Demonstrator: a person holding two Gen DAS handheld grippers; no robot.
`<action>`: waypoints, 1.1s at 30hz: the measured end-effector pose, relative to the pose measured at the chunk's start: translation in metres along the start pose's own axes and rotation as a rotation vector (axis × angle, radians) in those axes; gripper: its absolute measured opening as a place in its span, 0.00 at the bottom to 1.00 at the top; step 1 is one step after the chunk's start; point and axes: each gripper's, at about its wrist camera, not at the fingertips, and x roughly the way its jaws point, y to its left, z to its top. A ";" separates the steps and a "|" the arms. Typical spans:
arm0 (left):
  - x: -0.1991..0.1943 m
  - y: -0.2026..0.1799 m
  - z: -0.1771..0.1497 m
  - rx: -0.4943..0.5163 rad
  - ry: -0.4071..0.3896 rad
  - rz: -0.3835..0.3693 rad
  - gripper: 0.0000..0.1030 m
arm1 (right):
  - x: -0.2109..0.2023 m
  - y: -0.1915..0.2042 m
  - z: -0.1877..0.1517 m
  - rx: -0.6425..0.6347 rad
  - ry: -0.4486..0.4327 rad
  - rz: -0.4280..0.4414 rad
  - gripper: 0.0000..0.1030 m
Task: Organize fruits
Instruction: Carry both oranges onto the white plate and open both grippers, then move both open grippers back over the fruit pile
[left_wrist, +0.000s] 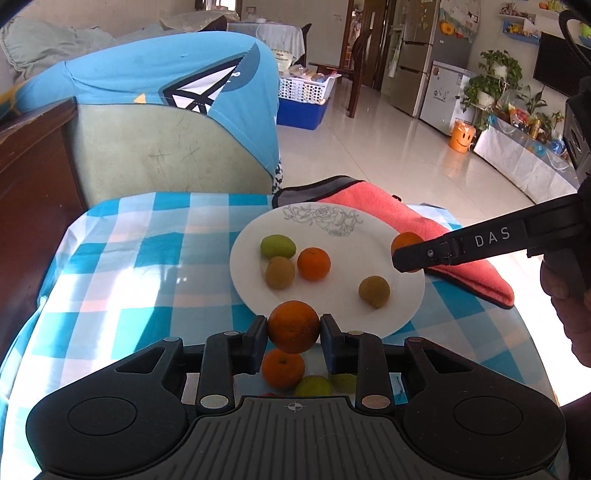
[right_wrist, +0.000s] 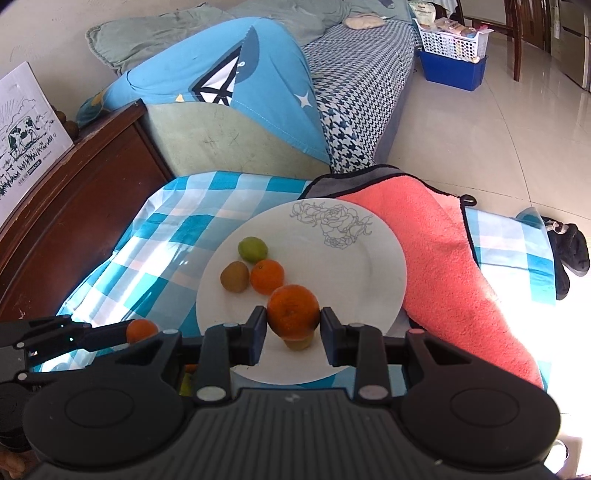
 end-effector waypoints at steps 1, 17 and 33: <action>0.005 0.000 0.002 -0.002 0.001 -0.001 0.27 | 0.002 -0.002 0.001 0.008 0.003 -0.007 0.31; 0.047 -0.010 0.016 -0.015 0.010 -0.025 0.28 | 0.022 -0.015 0.003 0.074 0.033 -0.036 0.31; -0.005 0.007 0.029 -0.052 -0.025 0.044 0.49 | 0.004 -0.002 0.005 0.066 -0.019 0.019 0.35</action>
